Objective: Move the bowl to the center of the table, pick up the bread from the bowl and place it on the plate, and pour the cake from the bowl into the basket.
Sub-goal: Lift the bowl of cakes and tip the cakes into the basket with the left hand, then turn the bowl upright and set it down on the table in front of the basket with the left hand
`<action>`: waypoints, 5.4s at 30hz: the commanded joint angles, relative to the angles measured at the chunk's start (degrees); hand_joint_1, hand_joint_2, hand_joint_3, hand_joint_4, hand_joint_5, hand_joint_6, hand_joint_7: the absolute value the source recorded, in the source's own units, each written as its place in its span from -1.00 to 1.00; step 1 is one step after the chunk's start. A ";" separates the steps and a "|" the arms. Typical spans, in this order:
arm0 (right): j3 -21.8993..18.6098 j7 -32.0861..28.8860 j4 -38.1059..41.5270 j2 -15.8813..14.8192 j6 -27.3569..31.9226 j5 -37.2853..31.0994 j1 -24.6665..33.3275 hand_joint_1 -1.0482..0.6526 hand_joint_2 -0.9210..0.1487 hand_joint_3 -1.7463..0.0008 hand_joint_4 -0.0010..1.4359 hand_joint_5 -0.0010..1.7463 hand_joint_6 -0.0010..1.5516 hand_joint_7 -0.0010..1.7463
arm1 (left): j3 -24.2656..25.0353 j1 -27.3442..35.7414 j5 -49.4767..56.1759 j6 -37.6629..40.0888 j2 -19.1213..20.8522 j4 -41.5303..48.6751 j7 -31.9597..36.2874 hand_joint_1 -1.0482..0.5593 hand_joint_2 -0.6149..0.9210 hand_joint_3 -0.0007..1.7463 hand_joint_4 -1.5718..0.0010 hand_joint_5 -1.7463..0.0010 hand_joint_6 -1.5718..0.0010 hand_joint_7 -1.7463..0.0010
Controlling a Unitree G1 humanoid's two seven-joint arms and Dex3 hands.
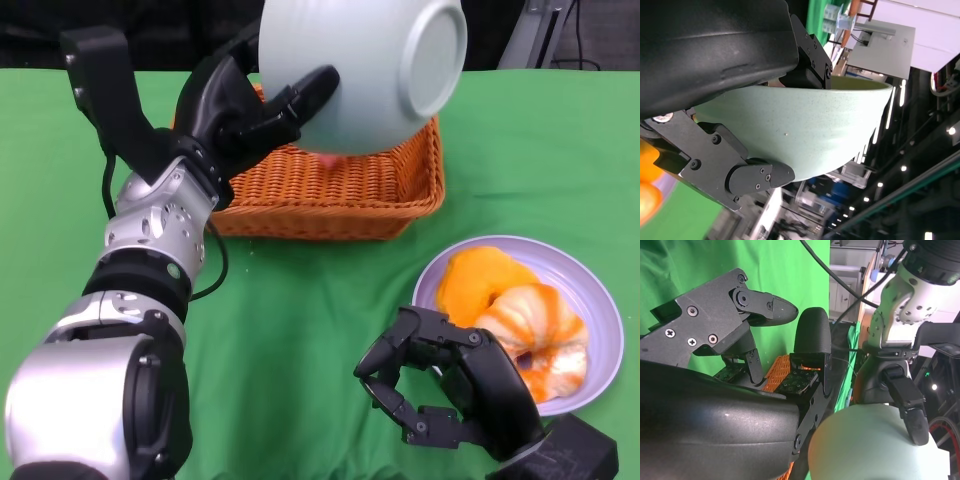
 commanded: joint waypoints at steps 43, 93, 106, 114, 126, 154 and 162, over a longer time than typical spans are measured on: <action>0.58 0.34 -0.96 0.27 -0.21 0.64 0.28 -0.05 -0.44 0.21 0.05 0.78 -0.08 0.36 | 17.30 -2.92 -16.15 22.23 0.93 1.18 11.90 0.10 0.99 -0.42 0.17 -1.00 0.23 -0.79; -1.57 -0.53 -0.44 -0.34 -0.09 0.78 -1.59 -0.05 -0.44 0.16 0.00 0.87 -0.11 0.44 | -11.24 23.36 33.83 -71.68 16.20 -16.27 17.61 0.25 0.31 0.59 0.12 -0.99 0.09 -0.74; -2.57 0.05 -1.36 -0.37 1.02 2.50 -1.81 0.03 -0.52 0.24 0.02 0.75 -0.10 0.38 | -3.00 30.49 68.23 -80.20 20.62 -20.79 49.73 0.23 0.45 0.34 -0.07 -0.77 0.03 -0.51; -3.37 0.27 1.07 -0.17 -1.33 2.95 -2.92 0.03 -0.50 0.21 0.02 0.72 -0.09 0.35 | -13.49 35.32 89.28 -73.58 27.11 -25.58 84.00 0.26 0.38 0.29 -0.04 -0.83 -0.01 -0.42; -3.72 -1.26 -0.98 -0.96 0.51 1.62 -2.49 -0.02 -0.48 0.19 0.00 0.71 -0.09 0.37 | -40.64 35.77 100.19 -59.26 36.00 -22.24 118.96 0.28 0.33 0.37 -0.08 -0.79 -0.07 -0.39; -3.65 -1.55 -3.33 -1.12 1.30 2.77 -1.34 -0.02 -0.49 0.20 -0.02 0.74 -0.10 0.37 | -61.60 36.29 94.98 -52.21 36.51 -13.33 124.40 0.32 0.49 0.12 0.05 -1.00 0.24 -0.92; -3.73 -1.75 -3.18 -0.77 0.79 2.74 -1.62 -0.01 -0.47 0.18 -0.02 0.75 -0.10 0.39 | -63.38 34.39 91.45 -52.98 35.90 -8.60 117.69 0.30 0.59 0.08 0.13 -1.00 0.21 -0.83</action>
